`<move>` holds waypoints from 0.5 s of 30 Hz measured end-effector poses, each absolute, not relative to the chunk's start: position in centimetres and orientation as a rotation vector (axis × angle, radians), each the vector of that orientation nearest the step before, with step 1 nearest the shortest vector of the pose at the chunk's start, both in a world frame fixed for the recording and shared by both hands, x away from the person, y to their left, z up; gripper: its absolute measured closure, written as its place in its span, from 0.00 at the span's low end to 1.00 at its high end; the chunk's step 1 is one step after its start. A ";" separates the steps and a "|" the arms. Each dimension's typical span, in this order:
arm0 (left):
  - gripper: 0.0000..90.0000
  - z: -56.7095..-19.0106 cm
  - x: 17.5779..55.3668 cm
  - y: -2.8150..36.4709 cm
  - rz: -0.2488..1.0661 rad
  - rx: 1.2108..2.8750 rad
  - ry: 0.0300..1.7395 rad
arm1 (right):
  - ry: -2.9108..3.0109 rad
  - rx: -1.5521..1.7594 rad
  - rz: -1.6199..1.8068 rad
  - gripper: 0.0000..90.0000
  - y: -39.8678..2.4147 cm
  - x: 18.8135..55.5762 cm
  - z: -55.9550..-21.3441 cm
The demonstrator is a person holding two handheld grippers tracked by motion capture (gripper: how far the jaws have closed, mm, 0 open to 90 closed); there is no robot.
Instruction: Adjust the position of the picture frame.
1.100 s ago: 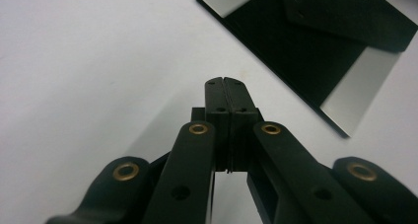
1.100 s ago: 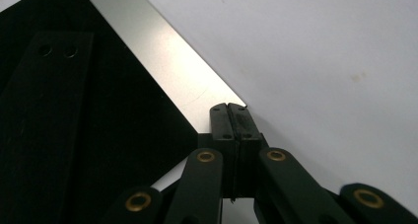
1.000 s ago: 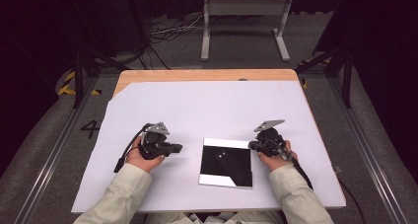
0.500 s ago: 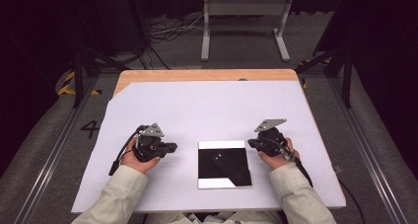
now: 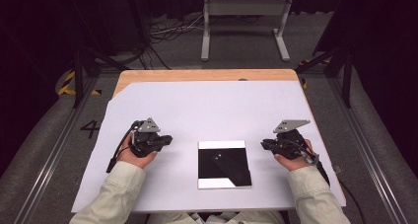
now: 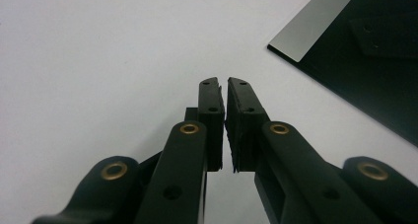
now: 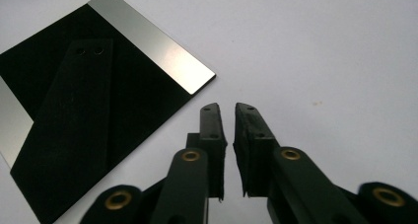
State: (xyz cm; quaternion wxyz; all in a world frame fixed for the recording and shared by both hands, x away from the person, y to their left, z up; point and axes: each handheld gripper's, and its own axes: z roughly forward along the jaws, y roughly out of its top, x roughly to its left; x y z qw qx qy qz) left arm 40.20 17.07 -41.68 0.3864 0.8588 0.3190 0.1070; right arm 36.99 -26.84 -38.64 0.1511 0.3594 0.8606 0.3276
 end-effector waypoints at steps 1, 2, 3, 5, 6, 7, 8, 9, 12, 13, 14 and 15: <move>0.95 -41.7 40.2 17.0 0.271 2.193 0.806 | 2.472 1.027 0.939 0.88 -26.8 36.9 -38.6; 0.95 -41.8 40.2 16.9 0.267 2.191 0.811 | 2.473 1.025 0.937 0.86 -26.8 36.8 -38.6; 0.94 -41.8 40.2 16.9 0.270 2.195 0.806 | 2.476 1.022 0.940 0.85 -26.8 36.7 -38.6; 0.93 -41.8 40.2 16.8 0.271 2.200 0.804 | 2.486 1.017 0.942 0.83 -26.7 36.7 -38.5; 0.93 -41.7 40.1 16.8 0.272 2.195 0.803 | 2.511 1.003 0.935 0.81 -26.4 36.6 -38.5; 0.93 -41.7 40.1 16.8 0.272 2.195 0.803 | 2.518 0.996 0.930 0.81 -26.3 36.6 -38.5; 0.93 -41.7 40.2 16.9 0.272 2.189 0.805 | 2.518 0.996 0.930 0.81 -26.3 36.6 -38.5; 0.93 -41.7 40.2 16.9 0.272 2.185 0.809 | 2.524 0.993 0.931 0.80 -26.2 36.6 -38.5; 0.92 -41.9 40.4 16.9 0.260 2.189 0.814 | 2.541 0.984 0.931 0.80 -26.0 36.5 -38.5; 0.92 -41.9 40.4 16.9 0.259 2.191 0.814 | 2.543 0.985 0.933 0.79 -26.0 36.4 -38.5; 0.92 -41.8 40.3 16.9 0.261 2.189 0.812 | 2.553 0.982 0.938 0.79 -26.0 36.3 -38.3; 0.92 -41.8 40.2 16.9 0.261 2.184 0.813 | 2.556 0.979 0.937 0.79 -26.0 36.3 -38.3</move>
